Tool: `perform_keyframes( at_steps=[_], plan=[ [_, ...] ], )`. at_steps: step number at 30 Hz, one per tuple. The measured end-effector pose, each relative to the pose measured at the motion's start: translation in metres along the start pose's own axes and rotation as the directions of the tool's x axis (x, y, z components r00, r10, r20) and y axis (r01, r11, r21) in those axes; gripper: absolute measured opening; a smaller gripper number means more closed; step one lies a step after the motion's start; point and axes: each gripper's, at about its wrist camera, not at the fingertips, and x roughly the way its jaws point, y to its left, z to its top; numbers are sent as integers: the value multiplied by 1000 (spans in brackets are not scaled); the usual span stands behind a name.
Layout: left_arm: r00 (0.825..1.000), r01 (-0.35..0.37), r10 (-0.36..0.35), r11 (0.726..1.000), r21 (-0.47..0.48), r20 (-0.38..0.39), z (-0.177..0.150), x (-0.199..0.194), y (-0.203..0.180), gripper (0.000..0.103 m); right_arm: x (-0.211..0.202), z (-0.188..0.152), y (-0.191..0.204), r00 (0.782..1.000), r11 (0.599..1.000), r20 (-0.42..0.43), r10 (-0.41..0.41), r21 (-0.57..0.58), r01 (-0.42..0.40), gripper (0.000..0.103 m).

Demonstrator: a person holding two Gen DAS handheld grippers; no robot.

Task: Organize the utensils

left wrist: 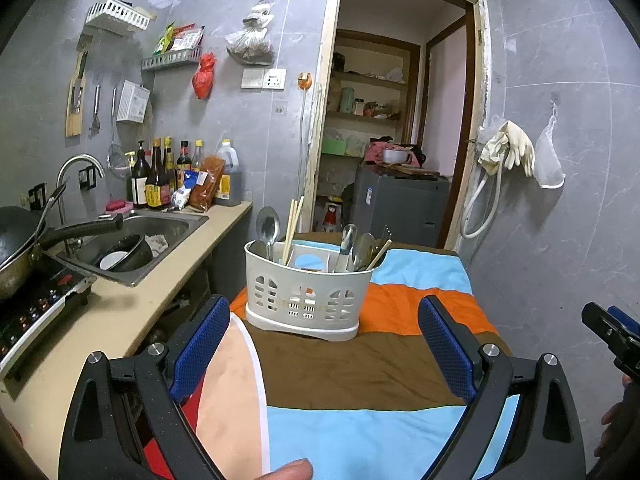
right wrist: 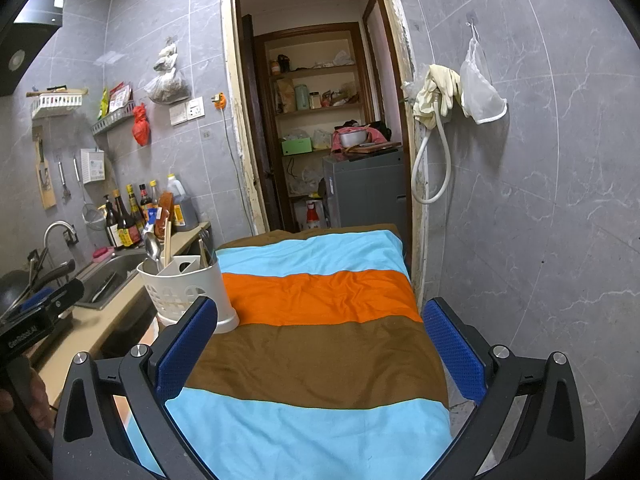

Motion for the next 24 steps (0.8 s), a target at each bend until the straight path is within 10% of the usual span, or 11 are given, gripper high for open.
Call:
perform_keyframes(
  at_steps=[24],
  plan=[
    [1000, 0, 0, 1000, 30, 11, -2, -1, -6, 92, -1, 0, 1, 1000, 1000, 0, 0, -2, 0, 103]
  ],
)
